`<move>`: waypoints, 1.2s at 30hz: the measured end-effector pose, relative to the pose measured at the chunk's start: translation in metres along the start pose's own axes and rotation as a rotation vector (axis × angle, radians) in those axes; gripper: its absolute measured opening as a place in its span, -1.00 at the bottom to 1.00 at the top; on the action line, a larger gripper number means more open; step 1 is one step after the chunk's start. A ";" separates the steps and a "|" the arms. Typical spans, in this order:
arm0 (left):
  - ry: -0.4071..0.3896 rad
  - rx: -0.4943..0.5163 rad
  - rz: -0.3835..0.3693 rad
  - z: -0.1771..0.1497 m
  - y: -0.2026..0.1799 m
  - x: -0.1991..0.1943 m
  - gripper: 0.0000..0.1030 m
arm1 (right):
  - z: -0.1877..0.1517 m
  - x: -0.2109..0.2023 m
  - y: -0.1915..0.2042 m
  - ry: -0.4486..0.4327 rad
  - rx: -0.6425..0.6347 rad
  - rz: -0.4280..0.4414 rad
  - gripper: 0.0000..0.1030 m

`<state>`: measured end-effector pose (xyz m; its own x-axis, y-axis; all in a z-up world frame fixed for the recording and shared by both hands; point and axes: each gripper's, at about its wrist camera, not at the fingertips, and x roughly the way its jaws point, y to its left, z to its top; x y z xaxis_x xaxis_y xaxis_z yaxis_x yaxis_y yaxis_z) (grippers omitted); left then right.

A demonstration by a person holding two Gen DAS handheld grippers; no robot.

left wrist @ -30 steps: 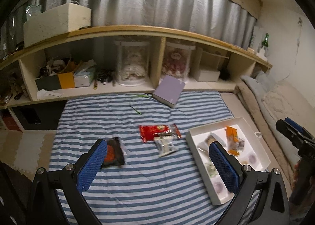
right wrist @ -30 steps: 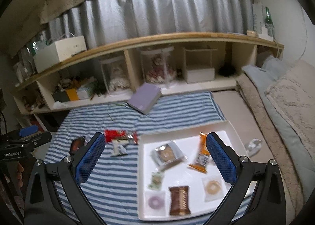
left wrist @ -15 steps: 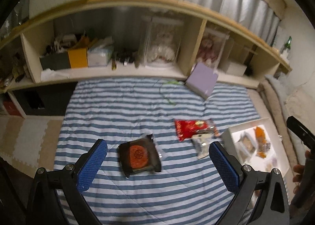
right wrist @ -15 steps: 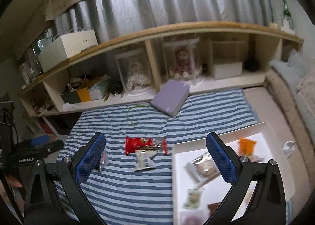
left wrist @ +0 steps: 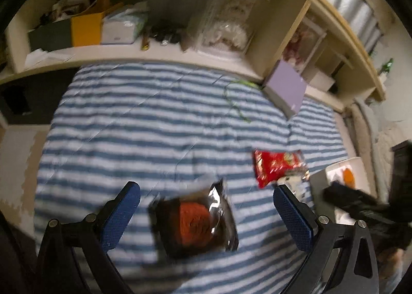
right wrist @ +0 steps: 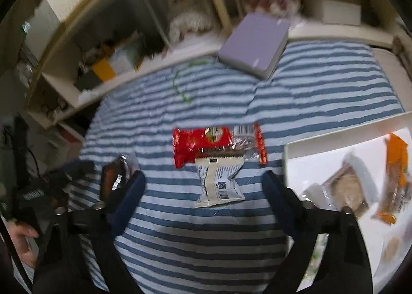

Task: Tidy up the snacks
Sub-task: 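Grasp the dark square mooncake box with the left gripper while the right gripper grasps the white-wrapped bun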

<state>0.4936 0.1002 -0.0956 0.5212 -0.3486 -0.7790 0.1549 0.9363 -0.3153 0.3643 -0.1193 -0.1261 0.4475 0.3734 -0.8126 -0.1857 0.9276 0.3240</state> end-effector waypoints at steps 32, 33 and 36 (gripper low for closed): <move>0.313 0.349 -0.143 -0.064 -0.018 0.057 0.97 | -0.059 0.016 0.020 0.113 -0.116 -0.202 -0.13; 0.313 0.351 -0.133 -0.068 -0.021 0.054 0.94 | -0.061 0.013 0.021 0.111 -0.114 -0.200 -0.13; 0.308 0.347 -0.097 -0.074 -0.031 0.054 0.83 | -0.068 0.005 0.021 0.106 -0.102 -0.191 -0.14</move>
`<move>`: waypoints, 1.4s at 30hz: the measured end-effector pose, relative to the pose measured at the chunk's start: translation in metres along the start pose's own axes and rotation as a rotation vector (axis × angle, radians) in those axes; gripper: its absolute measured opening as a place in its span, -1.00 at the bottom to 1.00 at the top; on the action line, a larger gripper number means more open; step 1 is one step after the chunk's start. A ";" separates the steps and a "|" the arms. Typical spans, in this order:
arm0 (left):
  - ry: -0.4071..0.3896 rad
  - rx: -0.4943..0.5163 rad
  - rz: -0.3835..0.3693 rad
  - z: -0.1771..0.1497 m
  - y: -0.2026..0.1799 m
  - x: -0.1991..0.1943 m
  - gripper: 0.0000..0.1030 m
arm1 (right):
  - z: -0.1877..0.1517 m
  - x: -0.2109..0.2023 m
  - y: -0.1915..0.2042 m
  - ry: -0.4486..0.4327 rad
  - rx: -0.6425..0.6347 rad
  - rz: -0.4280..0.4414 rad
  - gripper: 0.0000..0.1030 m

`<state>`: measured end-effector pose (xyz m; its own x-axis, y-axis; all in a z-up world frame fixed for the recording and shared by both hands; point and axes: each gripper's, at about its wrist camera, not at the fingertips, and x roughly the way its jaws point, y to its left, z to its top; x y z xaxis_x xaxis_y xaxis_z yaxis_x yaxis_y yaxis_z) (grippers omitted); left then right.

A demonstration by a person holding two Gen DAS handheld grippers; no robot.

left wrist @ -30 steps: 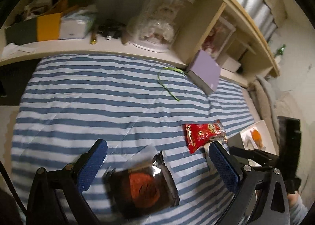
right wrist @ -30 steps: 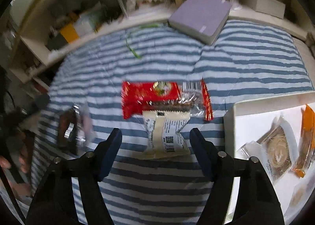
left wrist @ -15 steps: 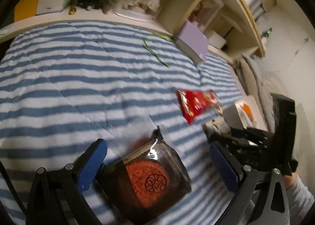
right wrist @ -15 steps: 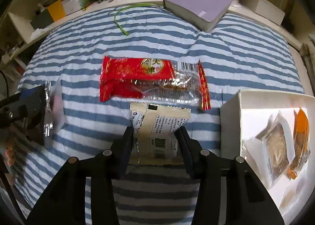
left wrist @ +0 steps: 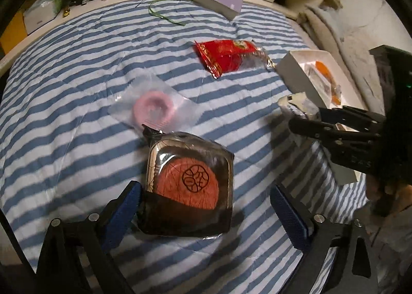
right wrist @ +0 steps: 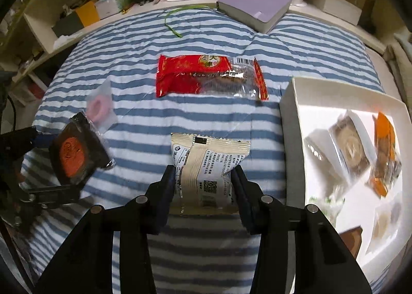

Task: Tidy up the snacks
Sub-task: 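Grasp the dark square mooncake box with the left gripper while the right gripper grasps the white-wrapped bun, then carry both snacks into the white tray and open both grippers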

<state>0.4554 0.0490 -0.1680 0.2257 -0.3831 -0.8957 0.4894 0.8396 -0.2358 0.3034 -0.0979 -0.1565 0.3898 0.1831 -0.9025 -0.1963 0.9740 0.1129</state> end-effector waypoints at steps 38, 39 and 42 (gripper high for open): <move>-0.253 -0.245 0.197 -0.013 -0.085 -0.073 0.18 | -0.027 -0.117 -0.072 -0.185 0.098 -0.017 -0.17; -0.265 -0.245 0.194 -0.014 -0.091 -0.078 0.18 | -0.027 -0.121 -0.078 -0.193 0.101 -0.018 -0.17; -0.282 -0.240 0.180 -0.012 -0.107 -0.088 0.18 | -0.026 -0.138 -0.099 -0.219 0.108 -0.028 -0.17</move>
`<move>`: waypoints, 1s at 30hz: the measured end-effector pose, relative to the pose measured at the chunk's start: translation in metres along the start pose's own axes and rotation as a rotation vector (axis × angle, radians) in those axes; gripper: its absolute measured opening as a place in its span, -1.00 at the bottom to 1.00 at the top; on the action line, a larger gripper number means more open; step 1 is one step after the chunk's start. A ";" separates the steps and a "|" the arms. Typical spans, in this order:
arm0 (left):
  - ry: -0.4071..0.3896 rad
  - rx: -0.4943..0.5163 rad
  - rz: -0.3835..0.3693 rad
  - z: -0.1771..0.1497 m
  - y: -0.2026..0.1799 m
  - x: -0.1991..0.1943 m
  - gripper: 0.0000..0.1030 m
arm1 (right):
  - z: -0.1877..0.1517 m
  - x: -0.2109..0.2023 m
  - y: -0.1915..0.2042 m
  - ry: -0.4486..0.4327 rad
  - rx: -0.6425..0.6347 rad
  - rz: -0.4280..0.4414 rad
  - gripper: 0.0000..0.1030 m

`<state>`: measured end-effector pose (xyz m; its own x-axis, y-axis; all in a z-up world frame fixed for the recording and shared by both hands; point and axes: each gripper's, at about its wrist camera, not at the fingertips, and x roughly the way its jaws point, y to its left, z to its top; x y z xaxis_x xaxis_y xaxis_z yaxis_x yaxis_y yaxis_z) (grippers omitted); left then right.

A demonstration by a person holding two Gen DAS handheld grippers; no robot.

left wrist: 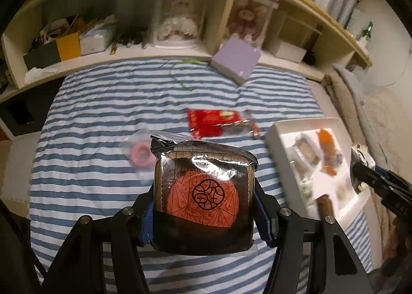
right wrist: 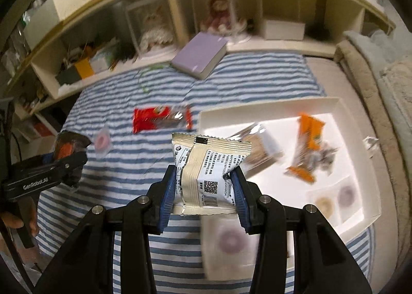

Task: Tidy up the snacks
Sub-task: 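Carry both snacks into the white tray and open both grippers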

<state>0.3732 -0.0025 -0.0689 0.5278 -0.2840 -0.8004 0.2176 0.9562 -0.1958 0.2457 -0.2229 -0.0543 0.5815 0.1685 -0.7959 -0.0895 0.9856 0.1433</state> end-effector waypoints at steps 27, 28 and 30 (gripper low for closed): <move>0.165 0.156 -0.234 0.009 -0.227 0.086 0.18 | -0.011 -0.036 -0.198 0.003 0.073 -0.114 -0.17; 0.192 0.157 -0.247 0.008 -0.234 0.095 0.18 | -0.012 -0.036 -0.202 0.005 0.076 -0.115 -0.17; 0.248 0.156 -0.261 0.007 -0.247 0.118 0.18 | -0.013 -0.033 -0.211 0.010 0.079 -0.116 -0.17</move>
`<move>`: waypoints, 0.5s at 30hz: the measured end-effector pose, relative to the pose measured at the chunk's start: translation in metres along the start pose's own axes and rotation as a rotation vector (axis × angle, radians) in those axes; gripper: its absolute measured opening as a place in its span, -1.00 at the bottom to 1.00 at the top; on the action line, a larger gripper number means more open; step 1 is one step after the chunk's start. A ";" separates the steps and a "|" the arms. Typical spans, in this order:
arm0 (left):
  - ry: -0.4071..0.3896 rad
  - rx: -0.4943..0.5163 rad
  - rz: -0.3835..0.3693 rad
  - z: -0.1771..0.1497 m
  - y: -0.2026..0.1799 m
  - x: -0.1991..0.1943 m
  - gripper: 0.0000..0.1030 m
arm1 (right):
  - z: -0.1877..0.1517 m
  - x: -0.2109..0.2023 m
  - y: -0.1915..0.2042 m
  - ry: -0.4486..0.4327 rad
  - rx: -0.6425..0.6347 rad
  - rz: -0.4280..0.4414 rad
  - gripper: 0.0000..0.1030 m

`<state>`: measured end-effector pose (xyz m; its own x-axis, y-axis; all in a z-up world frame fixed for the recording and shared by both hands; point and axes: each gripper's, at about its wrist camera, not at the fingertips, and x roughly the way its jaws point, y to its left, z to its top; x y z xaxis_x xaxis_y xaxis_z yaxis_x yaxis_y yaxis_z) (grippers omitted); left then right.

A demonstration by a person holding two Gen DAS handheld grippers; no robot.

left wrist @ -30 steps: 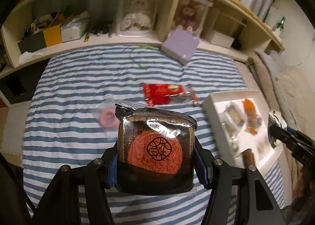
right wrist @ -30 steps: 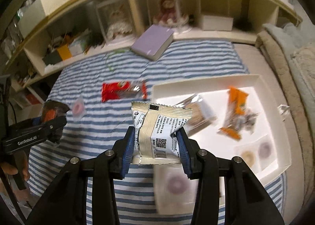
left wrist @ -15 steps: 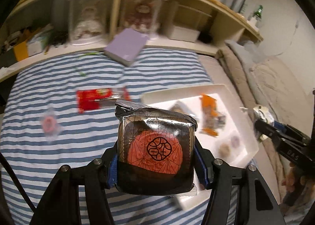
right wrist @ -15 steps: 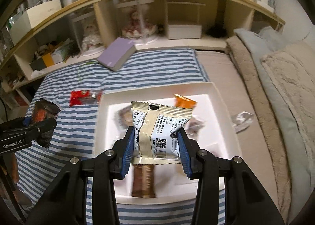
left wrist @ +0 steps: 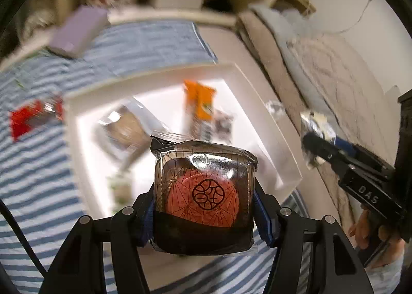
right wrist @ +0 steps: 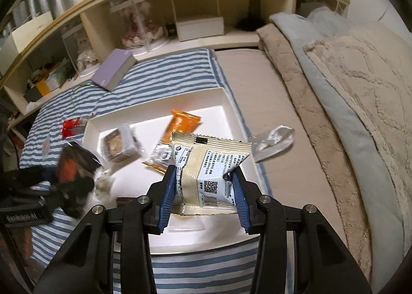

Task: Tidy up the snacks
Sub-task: 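Carry both snacks into the white tray and open both grippers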

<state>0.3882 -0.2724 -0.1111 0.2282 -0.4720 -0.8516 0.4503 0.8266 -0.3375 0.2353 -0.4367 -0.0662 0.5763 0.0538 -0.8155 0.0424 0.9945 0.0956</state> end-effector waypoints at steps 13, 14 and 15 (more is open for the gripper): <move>0.175 -0.031 0.093 0.041 0.004 0.124 0.19 | -0.003 0.046 -0.019 0.104 -0.075 0.023 -0.17; 0.161 -0.029 0.090 0.043 0.004 0.124 0.19 | -0.003 0.050 -0.018 0.113 -0.085 0.025 -0.17; 0.148 -0.022 0.098 0.044 0.003 0.125 0.19 | -0.002 0.055 -0.019 0.126 -0.092 0.032 -0.17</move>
<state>0.4560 -0.3419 -0.2007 0.1395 -0.3402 -0.9299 0.4128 0.8736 -0.2577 0.2652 -0.4521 -0.1140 0.4687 0.0907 -0.8787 -0.0527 0.9958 0.0747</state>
